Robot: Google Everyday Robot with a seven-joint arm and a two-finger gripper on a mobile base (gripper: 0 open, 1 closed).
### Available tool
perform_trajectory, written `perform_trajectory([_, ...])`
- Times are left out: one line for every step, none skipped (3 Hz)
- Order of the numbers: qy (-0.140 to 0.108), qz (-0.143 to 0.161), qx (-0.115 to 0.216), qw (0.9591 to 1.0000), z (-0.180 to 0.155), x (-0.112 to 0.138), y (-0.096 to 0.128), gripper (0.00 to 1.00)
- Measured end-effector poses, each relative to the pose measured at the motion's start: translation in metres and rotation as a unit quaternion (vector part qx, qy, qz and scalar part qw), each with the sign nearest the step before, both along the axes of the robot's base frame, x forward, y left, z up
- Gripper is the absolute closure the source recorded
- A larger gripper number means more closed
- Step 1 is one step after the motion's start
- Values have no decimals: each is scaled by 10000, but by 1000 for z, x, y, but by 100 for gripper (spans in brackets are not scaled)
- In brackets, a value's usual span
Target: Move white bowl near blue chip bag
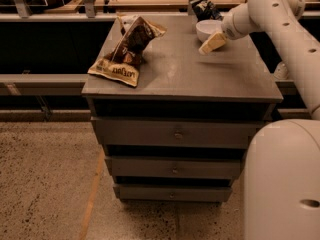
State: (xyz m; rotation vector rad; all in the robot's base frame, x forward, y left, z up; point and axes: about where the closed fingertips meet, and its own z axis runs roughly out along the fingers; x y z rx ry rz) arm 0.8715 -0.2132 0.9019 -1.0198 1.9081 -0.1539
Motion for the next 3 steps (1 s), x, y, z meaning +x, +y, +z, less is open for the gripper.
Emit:
perform_trajectory([-349,-353,330,9982,40,-30,-30,0])
perform_trajectory([-965,-1013,455,9891,100,-74,-78,0])
perform_trajectory([-1116,-1141,689,9848,104,-80,-69,0])
